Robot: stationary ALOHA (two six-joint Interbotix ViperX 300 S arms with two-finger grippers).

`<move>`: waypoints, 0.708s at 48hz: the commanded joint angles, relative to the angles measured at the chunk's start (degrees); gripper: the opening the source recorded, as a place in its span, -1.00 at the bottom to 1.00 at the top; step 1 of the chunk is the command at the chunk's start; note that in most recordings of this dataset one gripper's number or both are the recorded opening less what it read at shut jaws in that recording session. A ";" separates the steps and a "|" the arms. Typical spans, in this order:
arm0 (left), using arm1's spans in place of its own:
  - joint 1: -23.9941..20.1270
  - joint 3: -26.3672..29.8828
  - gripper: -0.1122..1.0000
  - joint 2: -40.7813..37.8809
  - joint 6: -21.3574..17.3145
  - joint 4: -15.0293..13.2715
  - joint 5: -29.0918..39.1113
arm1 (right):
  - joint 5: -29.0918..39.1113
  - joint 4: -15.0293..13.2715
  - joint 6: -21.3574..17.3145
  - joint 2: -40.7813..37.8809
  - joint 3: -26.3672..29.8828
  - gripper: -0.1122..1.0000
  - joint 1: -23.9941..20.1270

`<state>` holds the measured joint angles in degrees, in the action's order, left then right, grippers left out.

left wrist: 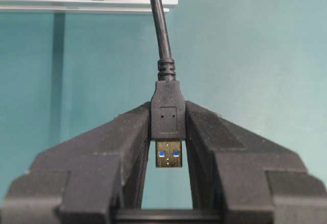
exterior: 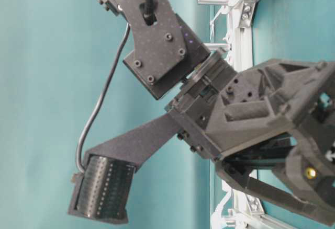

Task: Insert the wire through the string loop located on the left side.
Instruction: 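Pull the plug leftward through the loop with the left gripper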

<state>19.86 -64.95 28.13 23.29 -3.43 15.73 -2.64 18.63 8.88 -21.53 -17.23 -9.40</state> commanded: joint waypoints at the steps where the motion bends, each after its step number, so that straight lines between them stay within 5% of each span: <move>1: 0.26 0.00 -0.43 0.09 -0.26 0.26 -0.35 | -0.26 -0.18 0.00 1.49 0.62 0.84 -0.18; 18: 0.26 -0.62 -0.41 0.00 0.09 0.09 0.35 | -0.26 -0.18 0.09 1.49 0.62 0.84 -0.18; 29: 0.00 -0.62 0.63 0.09 -0.35 0.18 2.55 | -0.26 -0.18 0.00 1.49 0.62 0.84 -0.18; 34: 0.09 -0.70 0.64 0.09 -0.62 0.26 2.55 | -0.26 -0.18 0.00 1.49 0.62 0.84 -0.18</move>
<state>19.86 -66.09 28.04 23.29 -3.43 18.46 -2.64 18.63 8.79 -21.53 -17.23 -9.40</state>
